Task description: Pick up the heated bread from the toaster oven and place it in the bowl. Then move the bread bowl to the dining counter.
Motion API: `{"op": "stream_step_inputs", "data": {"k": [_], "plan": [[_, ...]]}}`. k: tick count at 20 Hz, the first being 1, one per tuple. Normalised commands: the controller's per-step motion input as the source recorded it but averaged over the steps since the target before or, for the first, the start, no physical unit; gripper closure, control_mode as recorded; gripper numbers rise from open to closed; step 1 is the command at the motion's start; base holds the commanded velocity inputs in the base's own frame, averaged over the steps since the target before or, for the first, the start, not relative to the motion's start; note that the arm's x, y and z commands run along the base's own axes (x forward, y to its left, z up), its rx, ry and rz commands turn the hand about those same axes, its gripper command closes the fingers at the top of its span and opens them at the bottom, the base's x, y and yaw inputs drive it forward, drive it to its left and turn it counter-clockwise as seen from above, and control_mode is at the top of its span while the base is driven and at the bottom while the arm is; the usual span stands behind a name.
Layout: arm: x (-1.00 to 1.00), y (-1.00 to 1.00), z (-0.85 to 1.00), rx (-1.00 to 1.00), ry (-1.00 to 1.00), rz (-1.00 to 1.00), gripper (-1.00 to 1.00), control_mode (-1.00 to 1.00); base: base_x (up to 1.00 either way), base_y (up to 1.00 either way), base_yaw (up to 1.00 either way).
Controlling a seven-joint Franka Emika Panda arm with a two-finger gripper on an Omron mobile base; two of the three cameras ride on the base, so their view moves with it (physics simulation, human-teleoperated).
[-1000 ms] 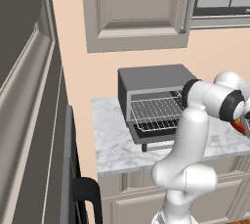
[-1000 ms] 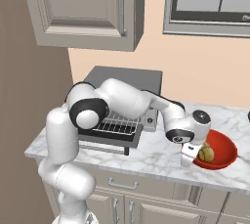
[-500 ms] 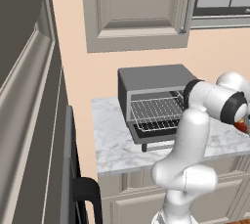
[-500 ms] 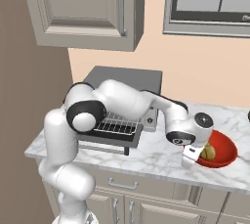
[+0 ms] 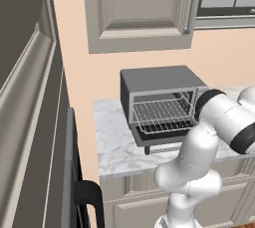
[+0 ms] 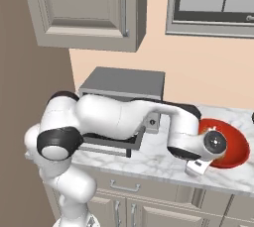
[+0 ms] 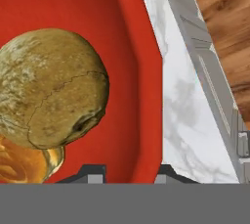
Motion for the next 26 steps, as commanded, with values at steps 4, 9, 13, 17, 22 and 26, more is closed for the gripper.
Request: {"op": "stream_step_inputs", "data": {"k": [4, 9, 13, 17, 22, 26], "plan": [[-0.54, 0.20, 0.97, 0.00, -0.19, -0.07, 1.00, -1.00, 0.00, 0.00, 0.00], [-0.43, 0.71, 0.97, 0.00, -0.03, 0.01, 1.00, -1.00, 0.00, 0.00, 0.00], [-0.16, 1.00, 0.68, -0.04, 0.02, 0.13, 1.00, -1.00, 0.00, 0.00, 0.00], [0.00, 1.00, 0.38, -0.07, 0.01, 0.20, 1.00, -1.00, 0.00, 0.00, 0.00], [-0.07, 1.00, 0.64, -0.07, -0.01, 0.22, 1.00, -1.00, 0.00, 0.00, 0.00], [-0.19, 1.00, 0.68, -0.08, -0.04, 0.18, 1.00, -1.00, 0.00, 0.00, 0.00]]}}
